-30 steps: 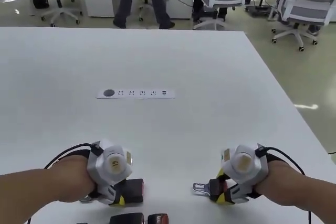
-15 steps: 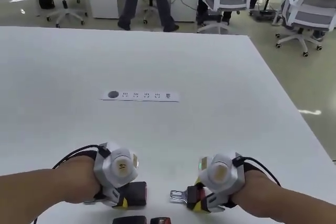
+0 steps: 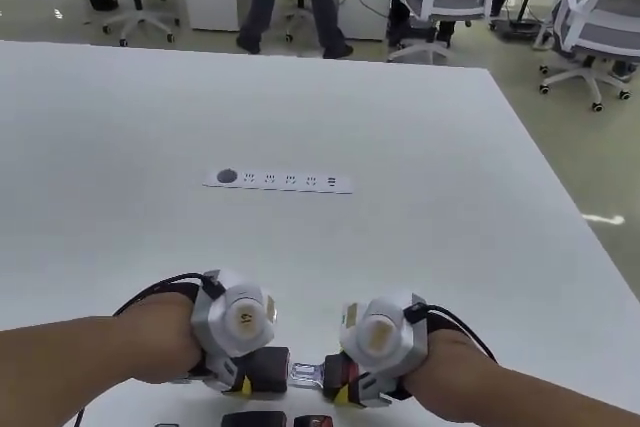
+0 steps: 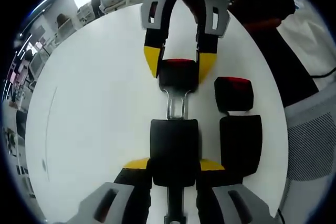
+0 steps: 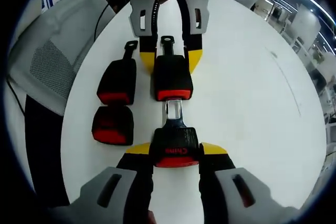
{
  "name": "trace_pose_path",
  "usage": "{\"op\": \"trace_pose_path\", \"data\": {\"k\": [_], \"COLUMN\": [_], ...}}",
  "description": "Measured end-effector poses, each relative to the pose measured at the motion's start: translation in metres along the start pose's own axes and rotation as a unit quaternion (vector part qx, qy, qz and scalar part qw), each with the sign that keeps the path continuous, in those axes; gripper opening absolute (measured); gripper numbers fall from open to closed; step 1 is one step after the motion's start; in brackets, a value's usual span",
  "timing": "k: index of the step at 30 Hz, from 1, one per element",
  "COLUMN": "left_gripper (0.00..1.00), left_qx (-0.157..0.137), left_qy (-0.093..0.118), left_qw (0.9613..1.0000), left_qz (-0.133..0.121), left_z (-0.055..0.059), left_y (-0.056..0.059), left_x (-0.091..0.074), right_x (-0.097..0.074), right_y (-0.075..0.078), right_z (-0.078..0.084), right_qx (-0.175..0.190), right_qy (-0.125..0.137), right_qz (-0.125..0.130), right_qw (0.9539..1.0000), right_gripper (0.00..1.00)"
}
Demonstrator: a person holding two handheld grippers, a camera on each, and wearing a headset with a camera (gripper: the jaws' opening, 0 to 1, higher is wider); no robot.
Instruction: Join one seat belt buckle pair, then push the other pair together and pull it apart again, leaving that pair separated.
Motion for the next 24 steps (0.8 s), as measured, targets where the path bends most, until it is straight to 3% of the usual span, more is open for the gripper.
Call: {"op": "trace_pose_path", "data": {"k": [10, 16, 20, 24], "left_gripper": [0.32, 0.32, 0.32, 0.32], "left_qx": [-0.01, -0.01, -0.012, -0.01], "left_qy": [-0.001, -0.004, -0.003, -0.002], "left_qw": [1.0, 0.9999, 0.9999, 0.9999], "left_qz": [0.0, 0.0, 0.0, 0.0], "left_z": [0.002, 0.002, 0.001, 0.001], "left_y": [-0.001, -0.001, 0.001, 0.001], "left_x": [0.001, 0.002, 0.0, 0.0], "right_x": [0.001, -0.008, 0.006, 0.004], "right_y": [0.0, -0.003, 0.0, -0.002], "right_z": [-0.001, -0.006, -0.006, -0.012], "right_qx": [0.001, -0.009, -0.012, -0.012], "right_qy": [-0.005, -0.001, 0.004, 0.013], "right_qz": [0.004, 0.007, 0.006, 0.005], "right_qw": [1.0, 0.9999, 0.9999, 0.9998], "right_gripper": [0.31, 0.31, 0.31, 0.31]}}
Point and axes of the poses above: the centre of the closed fingertips' face, and the gripper's own axes: x roughly forward along the fingers, y roughly to its right, z roughly out of its underside, the point moved 2 cm from there along -x, roughly backward along the fingers, and after that the axes turned 7 degrees about -y, right-handed, at the moved point
